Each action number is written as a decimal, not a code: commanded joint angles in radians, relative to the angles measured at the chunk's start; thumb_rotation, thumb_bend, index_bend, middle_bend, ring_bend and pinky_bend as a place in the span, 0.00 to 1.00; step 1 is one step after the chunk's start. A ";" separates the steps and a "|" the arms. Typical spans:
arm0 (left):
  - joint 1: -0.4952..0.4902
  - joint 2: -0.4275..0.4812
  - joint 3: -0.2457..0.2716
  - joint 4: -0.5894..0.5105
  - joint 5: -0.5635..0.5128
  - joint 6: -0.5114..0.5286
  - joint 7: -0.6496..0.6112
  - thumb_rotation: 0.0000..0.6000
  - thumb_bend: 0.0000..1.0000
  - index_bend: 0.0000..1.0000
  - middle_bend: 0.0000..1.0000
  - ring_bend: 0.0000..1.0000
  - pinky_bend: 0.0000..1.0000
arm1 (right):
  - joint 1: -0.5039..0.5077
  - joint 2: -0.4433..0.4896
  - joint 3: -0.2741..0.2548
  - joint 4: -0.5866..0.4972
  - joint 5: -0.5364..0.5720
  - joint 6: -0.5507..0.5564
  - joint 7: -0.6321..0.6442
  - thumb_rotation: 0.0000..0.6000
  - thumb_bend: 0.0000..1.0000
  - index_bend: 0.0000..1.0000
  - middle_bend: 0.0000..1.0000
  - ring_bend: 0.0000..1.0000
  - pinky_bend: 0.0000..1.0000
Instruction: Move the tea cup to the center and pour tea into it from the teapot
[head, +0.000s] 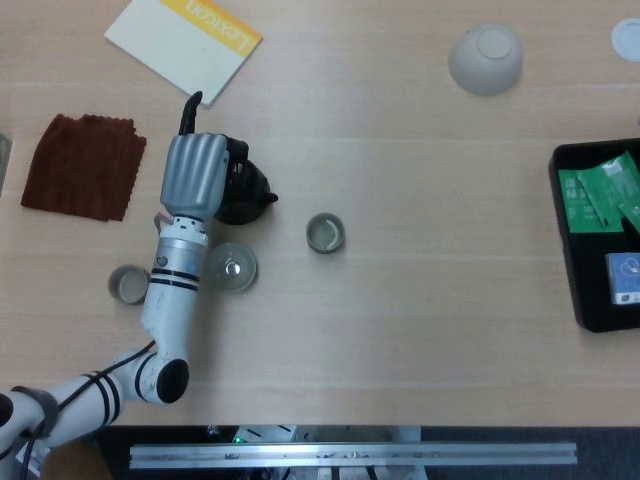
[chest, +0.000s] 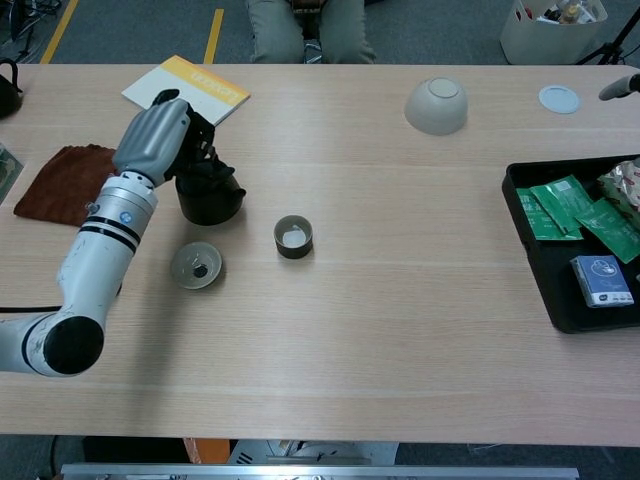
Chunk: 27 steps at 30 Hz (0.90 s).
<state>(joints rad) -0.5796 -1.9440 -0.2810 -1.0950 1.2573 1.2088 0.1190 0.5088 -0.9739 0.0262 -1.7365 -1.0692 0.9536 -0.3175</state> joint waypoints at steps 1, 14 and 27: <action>-0.003 -0.008 -0.001 0.023 -0.005 -0.005 -0.010 1.00 0.18 0.87 0.94 0.73 0.03 | -0.001 0.000 0.000 0.001 -0.002 -0.001 0.001 1.00 0.28 0.15 0.16 0.04 0.09; -0.006 -0.046 -0.003 0.137 -0.019 -0.020 -0.071 1.00 0.18 0.87 0.92 0.71 0.03 | -0.006 -0.001 0.004 0.007 0.000 -0.010 0.009 1.00 0.28 0.15 0.16 0.04 0.09; 0.002 -0.059 0.005 0.166 -0.016 -0.019 -0.094 1.00 0.18 0.84 0.88 0.68 0.03 | -0.005 -0.006 0.010 0.013 0.003 -0.017 0.010 1.00 0.28 0.15 0.16 0.04 0.09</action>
<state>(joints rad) -0.5782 -2.0024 -0.2763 -0.9297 1.2408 1.1902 0.0250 0.5043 -0.9800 0.0359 -1.7235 -1.0660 0.9365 -0.3072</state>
